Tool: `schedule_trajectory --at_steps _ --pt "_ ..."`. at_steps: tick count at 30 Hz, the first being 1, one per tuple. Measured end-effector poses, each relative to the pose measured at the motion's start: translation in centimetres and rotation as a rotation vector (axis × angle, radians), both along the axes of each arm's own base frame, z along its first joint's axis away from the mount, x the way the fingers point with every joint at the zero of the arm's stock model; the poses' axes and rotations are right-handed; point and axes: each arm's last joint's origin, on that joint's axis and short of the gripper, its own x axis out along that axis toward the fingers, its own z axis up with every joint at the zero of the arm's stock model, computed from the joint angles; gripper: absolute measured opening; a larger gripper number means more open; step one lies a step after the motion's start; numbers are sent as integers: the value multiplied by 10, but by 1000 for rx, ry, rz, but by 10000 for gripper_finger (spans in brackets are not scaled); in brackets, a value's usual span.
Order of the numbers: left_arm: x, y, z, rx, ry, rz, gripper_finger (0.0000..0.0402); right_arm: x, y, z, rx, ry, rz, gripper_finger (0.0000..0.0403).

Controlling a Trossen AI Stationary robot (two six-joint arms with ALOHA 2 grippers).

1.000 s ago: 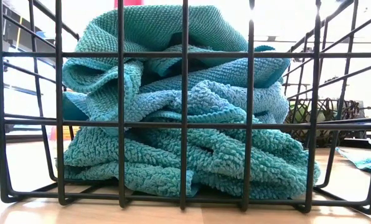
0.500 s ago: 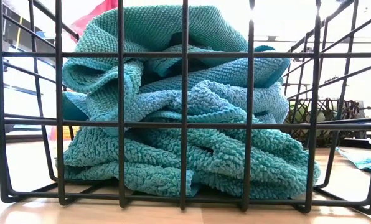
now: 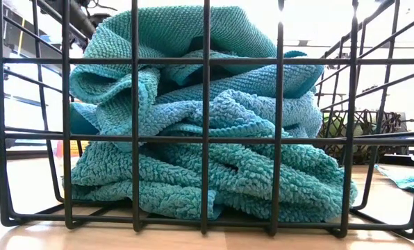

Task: Sort microfiber towel by color & place in baskets
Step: Put the pink towel into the left transparent bin

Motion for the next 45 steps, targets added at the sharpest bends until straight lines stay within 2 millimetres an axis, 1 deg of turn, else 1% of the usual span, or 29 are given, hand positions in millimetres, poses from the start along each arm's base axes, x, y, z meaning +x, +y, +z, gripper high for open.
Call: schedule_trajectory --at_steps 3,6,9,12,14,17,20,23,26,28,30,32,35,39,42,45 --pt "0 -1 -10 -60 -42 8 0 -3 0 2 0 -8 0 271" --pt "-1 -3 -14 -114 -75 20 0 -7 1 4 -11 -11 -1 271" --pt "-1 -3 -14 -132 -136 44 0 -13 1 7 -25 -10 -7 271" --pt "2 0 -7 -170 -206 47 0 -20 0 10 -16 -23 -43 271" --pt "7 4 -2 -228 -193 45 0 -23 0 12 -14 -34 -66 271" --pt "16 12 3 -317 -101 61 0 -25 -1 13 -11 -38 -92 271" --pt "26 23 3 -387 -30 84 0 -24 -1 12 -14 -26 -113 271" --pt "34 35 2 -434 -36 79 0 -24 -1 7 -14 25 -114 271" --pt "37 45 -13 -617 -71 75 0 -24 -1 2 4 72 -112 271" --pt "36 46 -24 -754 -89 80 0 -24 -1 -2 34 104 -111 271" --pt "37 46 -31 -831 -69 92 0 -24 -1 -5 62 128 -111 271" --pt "38 48 -37 -854 -44 108 0 -24 -1 -7 88 145 -111 271" --pt "40 55 -40 -841 -56 121 0 -24 -1 -9 122 157 -112 271" --pt "37 65 -49 -857 -30 148 3 -24 -1 -9 124 160 -112 271" --pt "34 69 -58 -919 2 180 21 -24 -1 -9 124 160 -112 271" --pt "32 71 -63 -957 13 197 52 -24 -1 -9 124 160 -112 271"
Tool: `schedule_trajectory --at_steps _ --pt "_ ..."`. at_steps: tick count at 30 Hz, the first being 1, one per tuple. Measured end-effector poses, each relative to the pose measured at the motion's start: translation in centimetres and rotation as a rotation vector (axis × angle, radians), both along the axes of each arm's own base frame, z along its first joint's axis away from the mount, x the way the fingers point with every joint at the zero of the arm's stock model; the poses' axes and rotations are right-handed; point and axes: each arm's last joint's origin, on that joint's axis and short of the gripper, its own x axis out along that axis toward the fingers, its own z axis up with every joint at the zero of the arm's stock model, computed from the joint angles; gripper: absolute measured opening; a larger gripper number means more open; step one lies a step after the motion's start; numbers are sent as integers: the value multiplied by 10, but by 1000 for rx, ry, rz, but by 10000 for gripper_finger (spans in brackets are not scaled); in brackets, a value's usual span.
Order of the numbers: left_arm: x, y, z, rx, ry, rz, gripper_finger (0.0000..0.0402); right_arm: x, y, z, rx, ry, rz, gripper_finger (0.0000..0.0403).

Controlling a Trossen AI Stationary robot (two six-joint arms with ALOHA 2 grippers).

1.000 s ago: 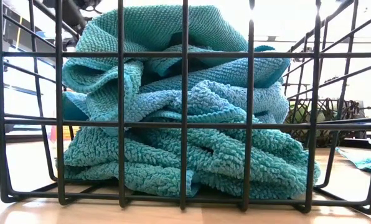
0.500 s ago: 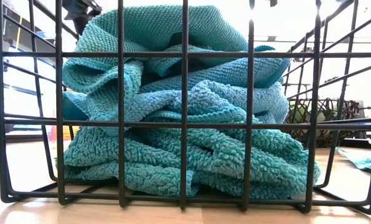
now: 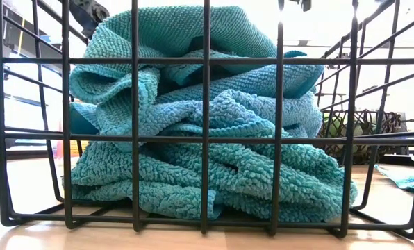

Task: Sort microfiber towel by color & place in baskets
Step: Put the pink towel into the left transparent bin, then put the right blue towel into the bottom basket

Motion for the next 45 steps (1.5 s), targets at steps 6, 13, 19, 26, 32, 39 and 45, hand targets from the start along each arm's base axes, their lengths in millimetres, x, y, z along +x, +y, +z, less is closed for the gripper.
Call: schedule_trajectory --at_steps 6,13,19,26,32,39,45 --pt "0 1 5 -17 -64 43 123 0 0 0 0 0 0 271" --pt "6 8 43 43 -170 27 178 0 0 0 -8 3 1 271" --pt "11 14 90 172 -250 -17 188 0 0 0 -40 13 4 271" --pt "12 2 122 157 -279 -53 188 0 0 0 -50 16 8 271" --pt "25 -41 145 115 -446 -251 188 -3 2 3 -93 14 64 271" --pt "47 -123 185 353 -670 -576 188 -17 7 12 -98 -40 214 271" --pt "60 -182 177 440 -906 -774 188 -24 17 6 28 14 484 271"
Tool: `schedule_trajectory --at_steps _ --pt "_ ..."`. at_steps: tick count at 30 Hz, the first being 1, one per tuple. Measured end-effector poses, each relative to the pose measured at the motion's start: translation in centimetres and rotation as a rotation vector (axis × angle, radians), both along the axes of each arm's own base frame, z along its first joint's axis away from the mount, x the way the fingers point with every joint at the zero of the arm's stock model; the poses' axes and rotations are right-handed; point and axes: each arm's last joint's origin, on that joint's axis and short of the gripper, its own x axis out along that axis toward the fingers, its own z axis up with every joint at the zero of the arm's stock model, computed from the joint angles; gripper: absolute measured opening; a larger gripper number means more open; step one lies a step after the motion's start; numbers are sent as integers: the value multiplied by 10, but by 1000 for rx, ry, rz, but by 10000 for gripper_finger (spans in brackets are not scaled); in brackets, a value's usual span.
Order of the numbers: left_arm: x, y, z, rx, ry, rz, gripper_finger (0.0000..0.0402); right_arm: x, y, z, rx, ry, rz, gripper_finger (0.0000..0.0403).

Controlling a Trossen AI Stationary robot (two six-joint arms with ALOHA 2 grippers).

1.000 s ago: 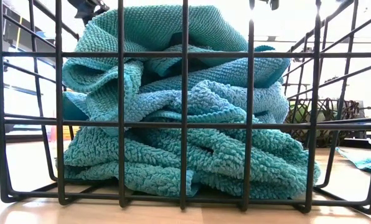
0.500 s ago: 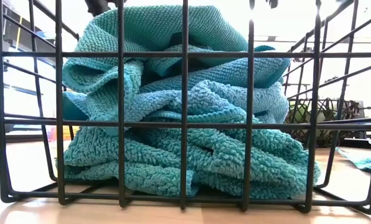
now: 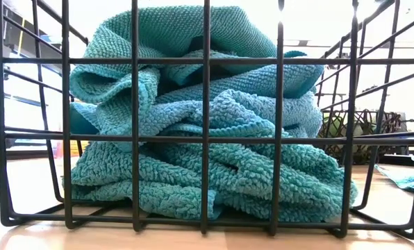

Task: Sort microfiber towel by color & place in baskets
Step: Put the right blue towel into the bottom basket

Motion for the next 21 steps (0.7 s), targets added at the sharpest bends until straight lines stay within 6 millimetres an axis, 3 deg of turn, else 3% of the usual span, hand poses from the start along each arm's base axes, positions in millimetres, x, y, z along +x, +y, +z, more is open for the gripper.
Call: schedule_trajectory --at_steps 5,10,15,21 --pt "15 -32 -30 24 -234 -77 188 9 9 -5 49 37 54 271" --pt "22 -46 -55 78 -396 -113 188 23 14 -5 39 -3 10 271" --pt "14 -48 -62 209 -355 -191 188 34 16 -5 70 -41 -83 271" --pt "-3 -50 -64 412 -251 -273 188 42 20 -12 345 38 -115 271"
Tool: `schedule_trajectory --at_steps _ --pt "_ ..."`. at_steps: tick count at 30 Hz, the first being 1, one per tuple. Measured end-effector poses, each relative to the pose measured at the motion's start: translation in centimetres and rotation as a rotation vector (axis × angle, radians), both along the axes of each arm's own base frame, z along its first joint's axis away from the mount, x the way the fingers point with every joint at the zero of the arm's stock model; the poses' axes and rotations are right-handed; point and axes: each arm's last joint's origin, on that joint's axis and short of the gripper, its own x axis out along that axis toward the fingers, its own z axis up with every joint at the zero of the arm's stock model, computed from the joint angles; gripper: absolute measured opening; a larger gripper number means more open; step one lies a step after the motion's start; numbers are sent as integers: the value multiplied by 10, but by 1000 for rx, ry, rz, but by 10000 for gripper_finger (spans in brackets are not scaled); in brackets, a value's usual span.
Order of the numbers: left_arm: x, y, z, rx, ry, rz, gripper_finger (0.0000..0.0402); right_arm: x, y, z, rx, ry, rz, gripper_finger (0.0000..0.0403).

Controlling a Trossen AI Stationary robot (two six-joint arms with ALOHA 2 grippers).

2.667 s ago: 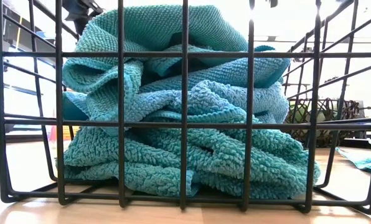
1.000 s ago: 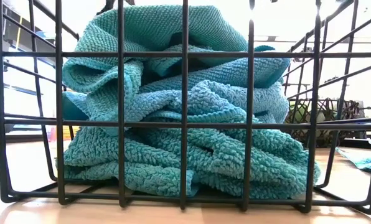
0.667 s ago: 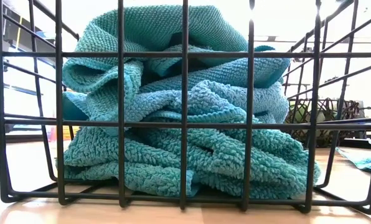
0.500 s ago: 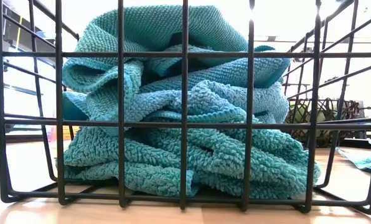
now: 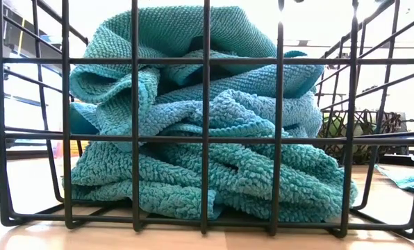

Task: Sort microfiber towel by color & place in baskets
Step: Put the right blue towel into the bottom basket

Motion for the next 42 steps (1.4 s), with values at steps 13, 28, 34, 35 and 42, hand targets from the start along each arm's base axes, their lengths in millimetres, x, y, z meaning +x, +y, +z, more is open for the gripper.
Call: schedule_trajectory --at_steps 13,28,34,35,42 --pt "-14 -1 3 -1 17 -7 188 -15 88 -63 463 761 269 271" --pt "-12 0 2 2 25 21 188 -26 177 -166 482 1478 -78 271" --pt "-11 0 1 2 31 31 188 -12 189 -197 475 1511 -113 271" --pt "-11 0 1 2 31 31 188 -10 191 -201 468 1515 -113 271" --pt "-11 0 1 -6 27 47 188 -5 197 -238 367 1610 -124 271"
